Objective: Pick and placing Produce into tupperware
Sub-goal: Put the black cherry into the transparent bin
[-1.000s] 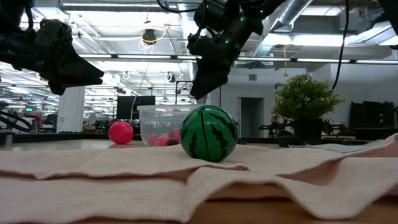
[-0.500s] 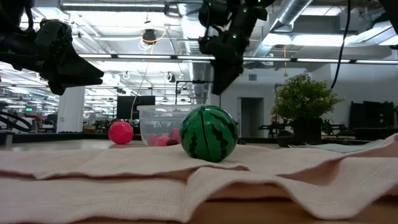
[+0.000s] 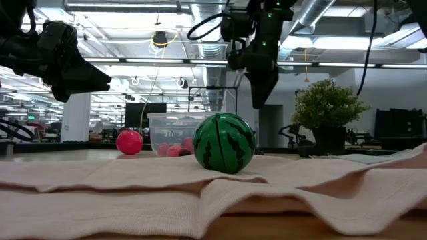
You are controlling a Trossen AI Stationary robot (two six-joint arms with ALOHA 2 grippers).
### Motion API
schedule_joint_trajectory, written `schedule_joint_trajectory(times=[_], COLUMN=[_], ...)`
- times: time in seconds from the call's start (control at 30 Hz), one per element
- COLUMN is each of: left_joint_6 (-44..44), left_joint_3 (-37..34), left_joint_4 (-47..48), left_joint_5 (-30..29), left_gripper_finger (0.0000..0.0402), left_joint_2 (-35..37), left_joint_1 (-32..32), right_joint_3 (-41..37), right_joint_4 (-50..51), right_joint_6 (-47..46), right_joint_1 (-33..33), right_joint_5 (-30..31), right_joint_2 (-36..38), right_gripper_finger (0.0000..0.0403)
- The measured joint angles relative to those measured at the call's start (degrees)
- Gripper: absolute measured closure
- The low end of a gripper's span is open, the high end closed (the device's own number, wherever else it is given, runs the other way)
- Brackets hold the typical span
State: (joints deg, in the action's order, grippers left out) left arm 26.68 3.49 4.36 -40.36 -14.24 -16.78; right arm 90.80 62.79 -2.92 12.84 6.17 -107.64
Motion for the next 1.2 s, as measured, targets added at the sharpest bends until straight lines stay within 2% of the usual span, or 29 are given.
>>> schedule_joint_trajectory(times=[0.2,0.3,0.43,0.6,0.8,0.97,1.2], left_joint_6=[0.0,0.04,0.04,0.23,2.96,3.52,4.31], left_joint_3=[0.0,0.0,-0.01,-0.07,-0.07,-0.07,-0.07], left_joint_4=[0.0,-0.03,-0.42,-0.85,-1.07,-1.2,-1.3], left_joint_5=[0.0,0.0,-0.06,-2.21,-2.58,-4.35,-5.03], left_gripper_finger=[0.0263,0.0263,0.0263,0.0263,0.0263,0.0263,0.0263], left_joint_2=[-0.02,-0.01,-0.02,0.0,-0.02,0.0,-0.01], left_joint_1=[-0.02,-0.01,-0.01,0.0,0.0,0.0,0.0], right_joint_3=[-0.06,-0.06,-1.15,-11.69,-26.57,-36.17,-46.73], right_joint_4=[-0.48,-2.04,-4.33,-12.43,-18.65,-26.69,-37.42], right_joint_6=[0.73,1.84,3.39,4.45,0.2,-8.38,-15.9], right_joint_1=[0.34,0.96,2.14,3.0,3.08,3.39,2.78], right_joint_5=[-0.18,-0.25,-3.26,-6.23,-6.04,-2.39,11.21], right_joint_2=[4.51,9.32,16.49,27.59,38.19,44.78,49.28], right_gripper_finger=[0.0203,0.0205,0.0207,0.0206,0.0205,0.0207,0.0203])
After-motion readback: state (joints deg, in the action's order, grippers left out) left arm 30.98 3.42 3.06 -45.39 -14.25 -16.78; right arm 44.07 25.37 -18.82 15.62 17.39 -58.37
